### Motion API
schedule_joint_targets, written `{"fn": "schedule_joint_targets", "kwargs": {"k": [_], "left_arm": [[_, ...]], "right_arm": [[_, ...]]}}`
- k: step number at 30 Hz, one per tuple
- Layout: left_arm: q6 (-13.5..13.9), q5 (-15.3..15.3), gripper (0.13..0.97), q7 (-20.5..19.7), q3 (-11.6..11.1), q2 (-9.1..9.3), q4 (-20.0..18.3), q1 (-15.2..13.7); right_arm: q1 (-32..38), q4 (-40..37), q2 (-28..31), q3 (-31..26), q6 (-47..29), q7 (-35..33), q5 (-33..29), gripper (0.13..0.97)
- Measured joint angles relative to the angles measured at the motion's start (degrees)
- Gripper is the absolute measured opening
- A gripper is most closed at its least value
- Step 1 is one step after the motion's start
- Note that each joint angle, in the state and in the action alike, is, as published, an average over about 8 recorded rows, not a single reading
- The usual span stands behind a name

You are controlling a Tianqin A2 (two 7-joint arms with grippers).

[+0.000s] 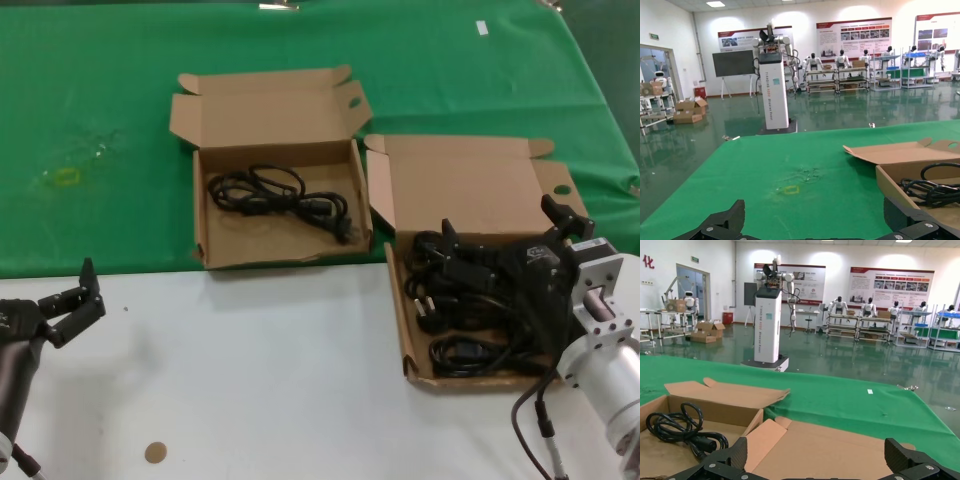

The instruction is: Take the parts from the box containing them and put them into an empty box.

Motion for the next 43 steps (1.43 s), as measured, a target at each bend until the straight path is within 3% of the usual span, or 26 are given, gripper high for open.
{"fn": "schedule_joint_targets", "kwargs": {"k": [43], "left_arm": [[0.0, 0.0, 0.966, 0.0, 0.0, 0.0, 0.0, 0.0]], "right_arm": [[0.0, 0.0, 0.0, 0.0, 0.0, 0.0, 0.0, 0.966]]}}
